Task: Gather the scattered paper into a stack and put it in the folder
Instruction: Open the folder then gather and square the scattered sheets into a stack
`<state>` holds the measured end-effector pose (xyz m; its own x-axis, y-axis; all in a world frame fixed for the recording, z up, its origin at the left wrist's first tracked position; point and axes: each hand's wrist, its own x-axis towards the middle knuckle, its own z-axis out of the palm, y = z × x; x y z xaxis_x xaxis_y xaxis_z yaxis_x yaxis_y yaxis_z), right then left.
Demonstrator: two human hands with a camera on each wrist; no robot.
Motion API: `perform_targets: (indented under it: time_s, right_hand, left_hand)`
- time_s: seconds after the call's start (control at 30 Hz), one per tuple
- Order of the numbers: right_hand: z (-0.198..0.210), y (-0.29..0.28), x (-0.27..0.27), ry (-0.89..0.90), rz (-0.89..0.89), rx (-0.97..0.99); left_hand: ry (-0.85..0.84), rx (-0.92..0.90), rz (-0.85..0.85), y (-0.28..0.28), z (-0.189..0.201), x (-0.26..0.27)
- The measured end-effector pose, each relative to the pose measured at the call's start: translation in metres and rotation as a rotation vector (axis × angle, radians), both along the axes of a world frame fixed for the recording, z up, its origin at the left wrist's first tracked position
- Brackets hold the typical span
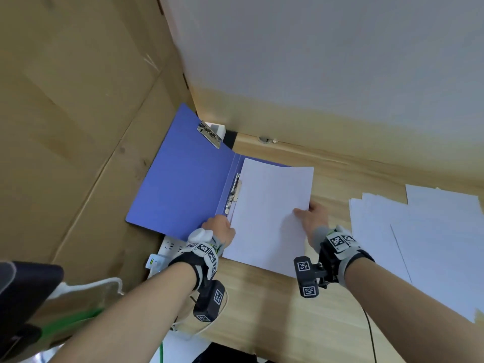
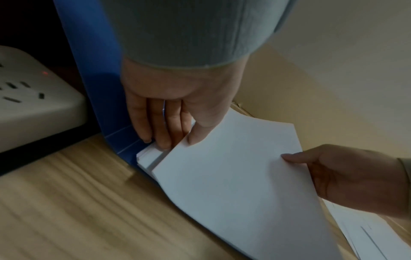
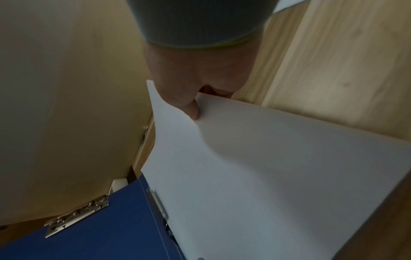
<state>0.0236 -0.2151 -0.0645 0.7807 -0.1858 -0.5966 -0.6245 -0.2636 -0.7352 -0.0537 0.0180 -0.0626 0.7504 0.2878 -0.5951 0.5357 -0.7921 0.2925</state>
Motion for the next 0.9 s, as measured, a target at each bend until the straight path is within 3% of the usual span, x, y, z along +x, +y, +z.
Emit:
perform_targets:
  time_s: [0.33, 0.53, 0.77, 0.9]
  right_hand:
    - [-0.022, 0.015, 0.007, 0.03, -0.013, -0.074]
    - [-0.021, 0.003, 0.001, 0.016, -0.034, -0.034]
    - [-0.002, -0.083, -0.021, -0.008, -0.168, -0.014]
    - [0.001, -0.152, -0.039, -0.031, -0.204, -0.083]
  left_hand:
    - [-0.046, 0.042, -0.042, 0.016, -0.01, 0.0]
    - [-0.126, 0.026, 0.026, 0.012, -0.004, -0.002]
    - [-0.301, -0.108, -0.036, -0.034, 0.015, 0.02]
    - [-0.3, -0.285, -0.111, -0.085, 0.017, 0.03]
